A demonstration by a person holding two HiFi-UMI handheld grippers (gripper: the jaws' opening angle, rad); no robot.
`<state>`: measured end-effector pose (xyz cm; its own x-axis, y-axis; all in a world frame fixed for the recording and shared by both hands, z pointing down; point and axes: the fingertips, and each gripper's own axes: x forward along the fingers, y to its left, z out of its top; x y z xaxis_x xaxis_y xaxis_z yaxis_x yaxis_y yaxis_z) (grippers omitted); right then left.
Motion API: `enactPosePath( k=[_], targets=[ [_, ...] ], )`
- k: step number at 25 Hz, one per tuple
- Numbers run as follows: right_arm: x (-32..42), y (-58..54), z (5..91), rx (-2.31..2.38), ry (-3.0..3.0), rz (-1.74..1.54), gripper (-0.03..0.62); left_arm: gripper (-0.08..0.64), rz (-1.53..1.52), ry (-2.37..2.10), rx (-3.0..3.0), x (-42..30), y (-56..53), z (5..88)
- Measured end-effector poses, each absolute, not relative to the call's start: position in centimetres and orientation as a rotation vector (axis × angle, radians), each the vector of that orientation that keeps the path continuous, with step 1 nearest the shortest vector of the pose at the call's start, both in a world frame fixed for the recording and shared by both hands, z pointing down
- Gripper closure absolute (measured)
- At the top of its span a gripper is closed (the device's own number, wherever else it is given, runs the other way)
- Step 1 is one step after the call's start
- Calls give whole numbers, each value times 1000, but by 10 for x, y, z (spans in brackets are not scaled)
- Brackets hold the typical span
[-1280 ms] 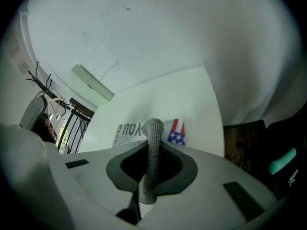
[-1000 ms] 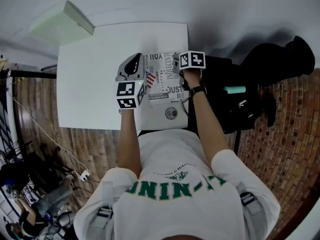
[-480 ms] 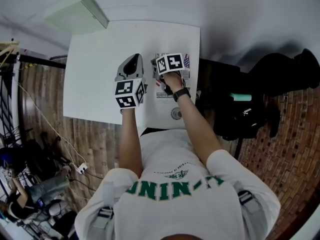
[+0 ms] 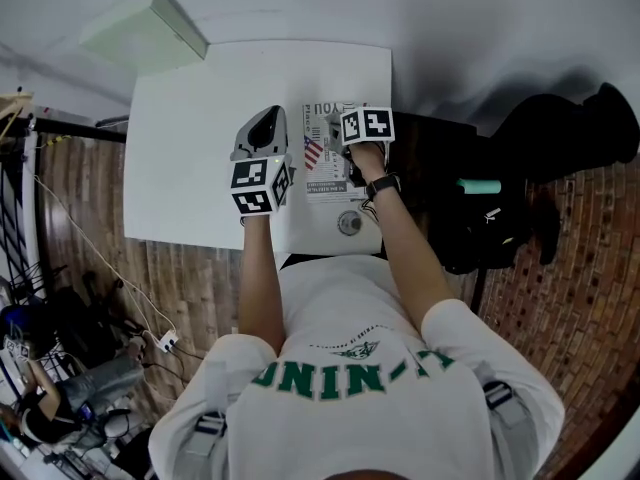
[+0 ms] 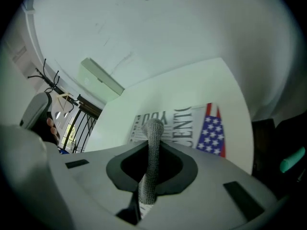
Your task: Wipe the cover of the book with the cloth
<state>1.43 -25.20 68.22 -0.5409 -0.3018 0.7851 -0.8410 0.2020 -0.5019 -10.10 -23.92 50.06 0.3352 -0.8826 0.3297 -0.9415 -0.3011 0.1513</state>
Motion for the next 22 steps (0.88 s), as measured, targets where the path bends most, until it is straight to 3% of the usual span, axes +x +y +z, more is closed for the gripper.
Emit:
enactPosePath(
  k=[6, 13, 22],
  targets=[
    [93, -256, 681, 1222, -1884, 1352, 557, 555, 274, -1550, 2355, -67, -243, 500],
    [104, -257, 679, 1259, -1858, 1328, 557, 554, 239, -1549, 2353, -69, -239, 496],
    [-17, -231, 665, 952, -2016, 1240, 557, 555, 255, -1650, 2291, -106, -225, 493]
  ],
)
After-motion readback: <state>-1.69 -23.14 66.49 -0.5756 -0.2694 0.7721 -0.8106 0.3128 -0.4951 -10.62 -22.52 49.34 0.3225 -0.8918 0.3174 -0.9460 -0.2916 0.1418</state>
